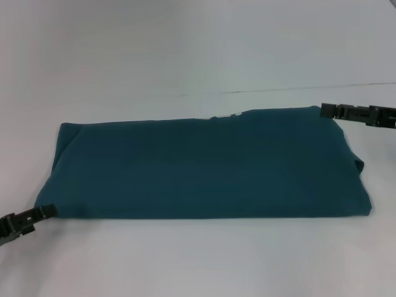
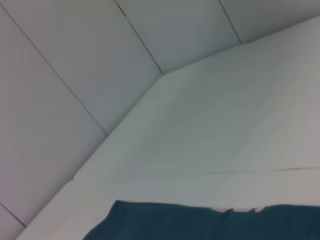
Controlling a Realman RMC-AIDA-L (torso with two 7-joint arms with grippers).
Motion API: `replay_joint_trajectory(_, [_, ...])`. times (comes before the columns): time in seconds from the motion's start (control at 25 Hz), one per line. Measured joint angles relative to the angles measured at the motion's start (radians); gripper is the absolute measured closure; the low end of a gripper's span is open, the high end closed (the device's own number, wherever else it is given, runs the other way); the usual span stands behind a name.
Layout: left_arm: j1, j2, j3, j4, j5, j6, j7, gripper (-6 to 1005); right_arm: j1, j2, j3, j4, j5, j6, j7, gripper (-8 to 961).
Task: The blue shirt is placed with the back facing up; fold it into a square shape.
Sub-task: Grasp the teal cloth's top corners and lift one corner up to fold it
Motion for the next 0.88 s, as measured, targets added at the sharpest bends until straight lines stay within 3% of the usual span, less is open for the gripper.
replay_joint_trajectory(0.88, [-0.097,0.017,0.08,-0.069,0.075,-0.122,-0.079,120,-0.008,-0.007,0.026,-0.002,0.016,-0.003,0.002,42])
